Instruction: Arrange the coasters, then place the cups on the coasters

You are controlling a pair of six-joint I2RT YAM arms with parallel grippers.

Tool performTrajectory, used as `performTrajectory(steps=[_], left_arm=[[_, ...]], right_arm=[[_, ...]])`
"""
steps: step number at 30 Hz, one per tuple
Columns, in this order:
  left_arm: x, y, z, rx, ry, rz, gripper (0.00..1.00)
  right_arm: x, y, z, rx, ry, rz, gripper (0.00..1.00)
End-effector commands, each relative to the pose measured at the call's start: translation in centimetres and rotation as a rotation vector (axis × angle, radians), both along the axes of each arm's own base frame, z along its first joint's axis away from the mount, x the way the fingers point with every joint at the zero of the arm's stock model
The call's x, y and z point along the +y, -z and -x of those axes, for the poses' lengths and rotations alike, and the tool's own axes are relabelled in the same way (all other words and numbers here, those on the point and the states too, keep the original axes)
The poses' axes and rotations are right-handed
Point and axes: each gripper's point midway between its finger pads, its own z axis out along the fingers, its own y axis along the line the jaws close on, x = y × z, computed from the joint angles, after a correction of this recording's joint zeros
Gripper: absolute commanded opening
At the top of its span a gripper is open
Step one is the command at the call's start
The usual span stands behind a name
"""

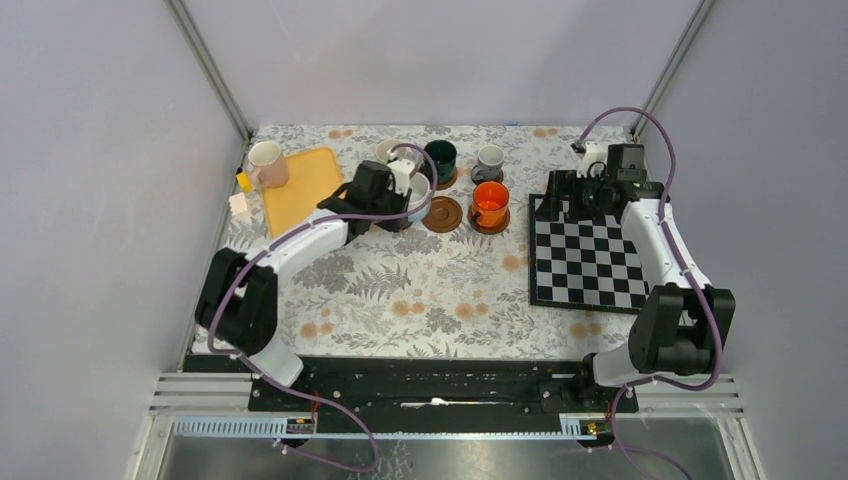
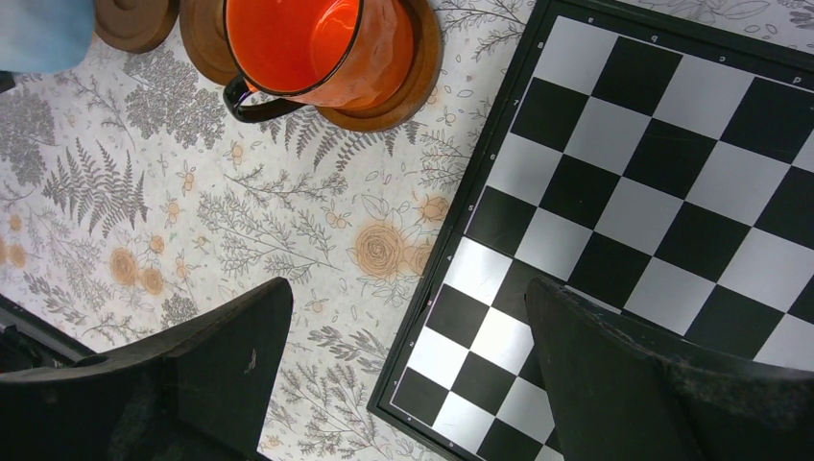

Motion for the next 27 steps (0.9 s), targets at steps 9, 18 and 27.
performTrajectory(steps=[9,18,27], left_arm=[[-6.2,-3.4,-7.2,-0.2,-0.118,0.134,0.0],[-8.2,-1.0,-7.2,-0.178,-0.104,0.121,0.0],[-9.5,0.7,-7.3,-0.157,-0.08,0.106,0.0]], right_arm=[[-1.1,-1.4,-0.6,-0.057,0.064,0.043,0.98],[-0.9,-1.2,-0.5,-0.06,0.057,0.035,0.98],[-0.9,-1.1,-0.2,-0.062,0.049,0.036,0.98]])
